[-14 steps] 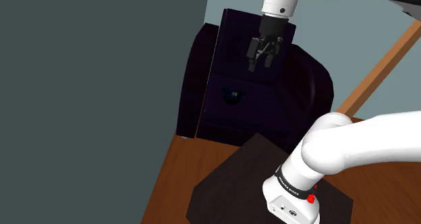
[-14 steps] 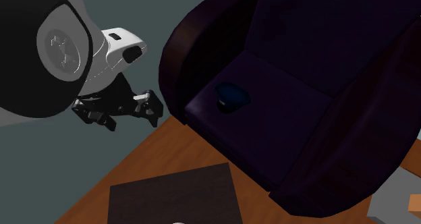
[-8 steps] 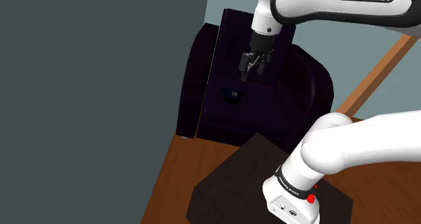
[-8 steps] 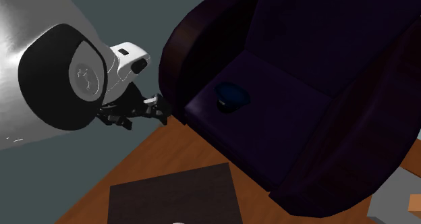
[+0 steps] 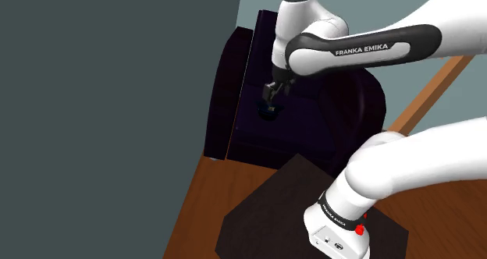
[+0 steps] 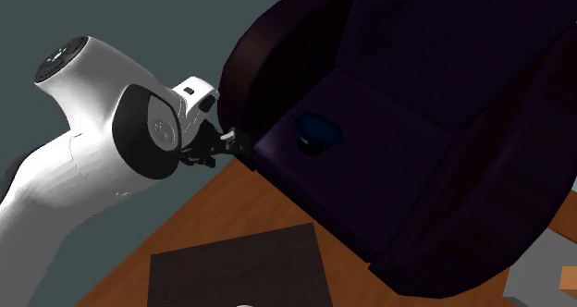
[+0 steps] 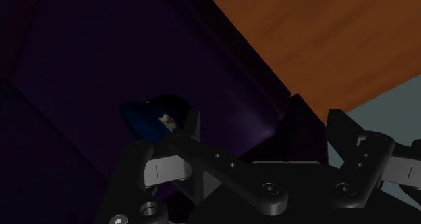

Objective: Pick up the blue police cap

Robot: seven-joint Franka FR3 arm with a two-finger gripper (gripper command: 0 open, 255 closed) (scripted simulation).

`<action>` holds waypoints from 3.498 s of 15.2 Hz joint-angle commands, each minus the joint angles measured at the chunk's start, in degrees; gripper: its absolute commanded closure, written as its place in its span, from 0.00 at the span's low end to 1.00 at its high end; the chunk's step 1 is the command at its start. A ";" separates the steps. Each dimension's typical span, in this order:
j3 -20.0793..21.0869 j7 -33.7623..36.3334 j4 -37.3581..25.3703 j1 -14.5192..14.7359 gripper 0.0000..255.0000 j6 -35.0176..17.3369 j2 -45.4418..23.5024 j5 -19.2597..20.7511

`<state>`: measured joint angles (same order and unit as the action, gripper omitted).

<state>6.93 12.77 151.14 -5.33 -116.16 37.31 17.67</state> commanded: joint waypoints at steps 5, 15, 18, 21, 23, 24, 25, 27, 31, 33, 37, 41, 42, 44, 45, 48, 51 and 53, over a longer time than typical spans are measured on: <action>4.31 9.91 2.72 -7.53 0.00 -15.81 -10.44 15.03; 11.18 40.99 -7.15 -21.66 0.00 -22.60 -34.07 56.63; 10.67 48.53 -11.98 -22.26 0.00 -19.47 -41.14 67.51; 9.56 53.97 -17.01 -22.08 0.00 -15.76 -47.71 76.34; 8.95 55.88 -19.38 -21.87 0.00 -14.05 -50.55 79.82; 8.88 56.58 -19.51 -21.77 0.00 -13.84 -51.26 80.39; 8.82 57.28 -19.64 -21.69 0.00 -13.63 -51.98 80.95; 8.70 58.64 -19.95 -21.51 0.00 -13.19 -53.43 82.05; 8.46 60.99 -20.57 -21.19 0.00 -12.39 -56.06 83.94; 8.43 60.88 -20.59 -21.24 1.00 -12.47 -55.99 83.92; 8.44 60.85 -20.59 -21.25 1.00 -12.48 -55.97 83.90; 8.45 60.83 -20.60 -21.23 1.00 -12.46 -55.95 83.85; 8.46 60.98 -20.58 -21.19 1.00 -12.39 -56.07 83.94; 8.60 59.69 -20.20 -21.38 1.00 -12.84 -54.58 82.90; 8.67 59.02 -20.04 -21.47 1.00 -13.06 -53.85 82.36; 8.85 56.99 -19.59 -21.73 1.00 -13.72 -51.68 80.71; 9.01 54.87 -19.21 -21.96 1.00 -14.34 -49.55 79.00; 9.10 53.42 -19.01 -22.11 1.00 -14.74 -48.16 77.83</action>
<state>16.01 66.87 131.95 -27.34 -130.66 -11.63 96.01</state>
